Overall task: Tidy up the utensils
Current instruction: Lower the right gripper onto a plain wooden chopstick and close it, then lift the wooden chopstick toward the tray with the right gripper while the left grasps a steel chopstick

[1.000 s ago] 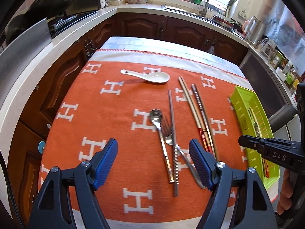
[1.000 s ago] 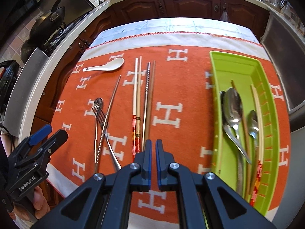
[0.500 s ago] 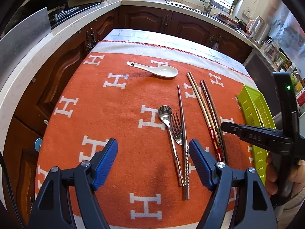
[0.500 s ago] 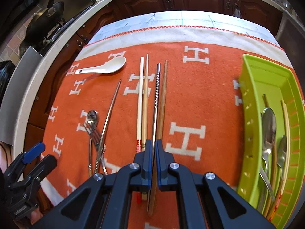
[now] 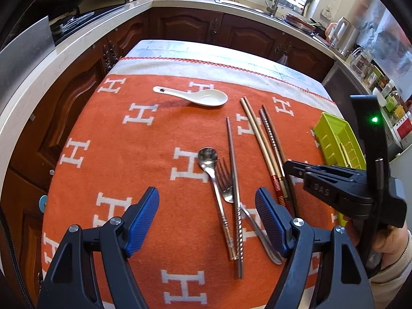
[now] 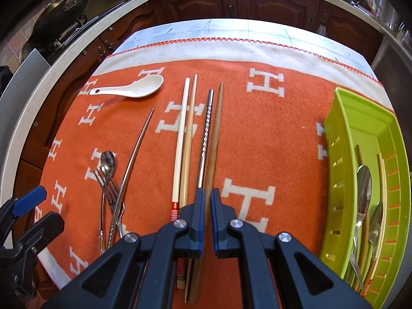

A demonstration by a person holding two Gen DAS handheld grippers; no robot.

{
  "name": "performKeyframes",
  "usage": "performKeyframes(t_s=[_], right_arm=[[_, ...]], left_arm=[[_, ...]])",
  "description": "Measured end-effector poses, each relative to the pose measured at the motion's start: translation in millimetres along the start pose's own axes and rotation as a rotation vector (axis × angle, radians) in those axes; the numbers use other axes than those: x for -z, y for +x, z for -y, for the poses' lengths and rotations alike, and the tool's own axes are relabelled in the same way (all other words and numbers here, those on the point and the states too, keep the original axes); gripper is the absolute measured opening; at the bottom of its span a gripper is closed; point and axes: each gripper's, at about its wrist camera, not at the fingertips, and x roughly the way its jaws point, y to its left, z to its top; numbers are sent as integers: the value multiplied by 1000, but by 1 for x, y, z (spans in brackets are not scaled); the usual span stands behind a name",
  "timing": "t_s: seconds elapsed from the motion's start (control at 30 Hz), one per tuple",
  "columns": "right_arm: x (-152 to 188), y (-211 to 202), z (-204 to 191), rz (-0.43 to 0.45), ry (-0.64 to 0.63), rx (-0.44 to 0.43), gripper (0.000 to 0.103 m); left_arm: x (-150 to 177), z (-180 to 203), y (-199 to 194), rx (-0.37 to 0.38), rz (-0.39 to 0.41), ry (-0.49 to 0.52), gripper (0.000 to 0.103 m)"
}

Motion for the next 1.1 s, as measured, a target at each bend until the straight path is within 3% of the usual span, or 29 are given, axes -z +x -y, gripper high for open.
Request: performKeyframes(t_s=[0.43,1.03,1.1], right_arm=[[7,0,10,-12,21,-40,5],[21,-6,15,-4,12,-8,6],[23,-10,21,-4,46,-46,6]], left_arm=[[-14,19,8,11,-10,24,75],[-23,44,22,-3,-36,68,75],[-24,46,26,5,-46,66,67]])
